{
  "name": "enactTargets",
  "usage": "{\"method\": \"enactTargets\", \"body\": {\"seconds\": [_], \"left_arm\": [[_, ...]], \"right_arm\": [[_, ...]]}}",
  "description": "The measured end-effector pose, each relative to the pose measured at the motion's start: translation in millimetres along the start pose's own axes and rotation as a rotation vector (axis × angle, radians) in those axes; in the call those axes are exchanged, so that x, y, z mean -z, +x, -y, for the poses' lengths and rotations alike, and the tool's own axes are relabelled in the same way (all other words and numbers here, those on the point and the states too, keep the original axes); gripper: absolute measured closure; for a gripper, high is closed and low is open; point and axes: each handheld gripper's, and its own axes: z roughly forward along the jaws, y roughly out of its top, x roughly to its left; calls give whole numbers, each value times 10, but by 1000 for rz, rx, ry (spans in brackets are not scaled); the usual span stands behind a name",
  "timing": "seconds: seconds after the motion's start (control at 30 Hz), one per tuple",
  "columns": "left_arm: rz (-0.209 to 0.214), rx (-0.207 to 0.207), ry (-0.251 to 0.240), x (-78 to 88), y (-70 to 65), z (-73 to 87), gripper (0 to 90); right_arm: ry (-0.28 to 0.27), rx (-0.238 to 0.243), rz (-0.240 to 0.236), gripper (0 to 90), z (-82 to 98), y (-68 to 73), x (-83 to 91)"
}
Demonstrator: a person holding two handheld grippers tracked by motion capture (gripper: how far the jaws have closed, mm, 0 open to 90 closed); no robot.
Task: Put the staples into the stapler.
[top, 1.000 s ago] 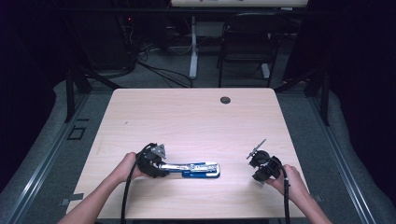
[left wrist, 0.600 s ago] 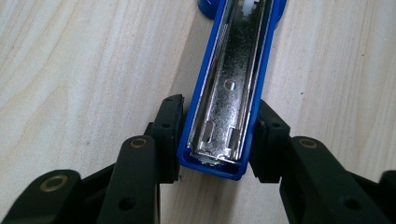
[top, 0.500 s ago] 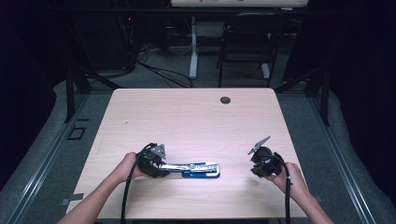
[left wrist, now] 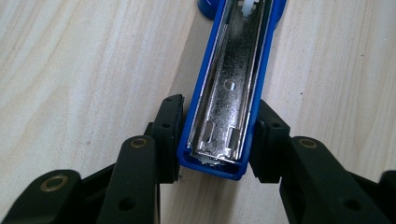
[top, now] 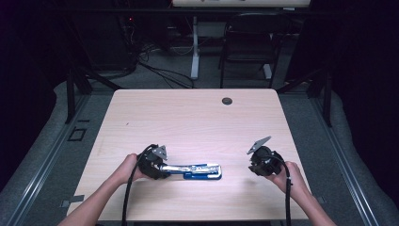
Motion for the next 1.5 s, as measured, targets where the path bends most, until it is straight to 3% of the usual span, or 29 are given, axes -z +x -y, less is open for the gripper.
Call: {"method": "enactTargets", "body": {"seconds": [0.53,0.57,0.6,0.63,0.7,0.73,0.77,0.8,1.13,1.5], "left_arm": [[-9,-7,-3,7,-10,-5,609],[-9,-7,-3,8,-11,-4,610],[-9,-7,-4,8,-12,-4,609],[-9,-7,-4,8,-12,-4,610],[-9,-8,-5,8,-11,-2,609],[-9,-8,-4,8,-11,-2,610],[-9,-8,-5,8,-13,-3,610],[-9,-8,-5,7,-12,-3,609],[-6,-11,-8,6,-8,2,610],[-3,-16,-10,5,-1,4,611]], "right_arm": [[-28,29,-22,787,-143,-68,-56],[-24,39,-63,787,-159,-87,-59],[-39,34,-33,787,-179,-68,-68],[-153,14,-42,787,-173,-51,-152],[-168,13,-51,787,-204,-43,-165],[-170,23,-48,787,-218,-44,-171],[-50,47,-49,787,-260,-53,-93],[-45,56,-50,787,-272,-51,-94],[-86,60,-89,787,-412,-73,-121],[-96,112,-122,787,-647,-28,-216]]}}
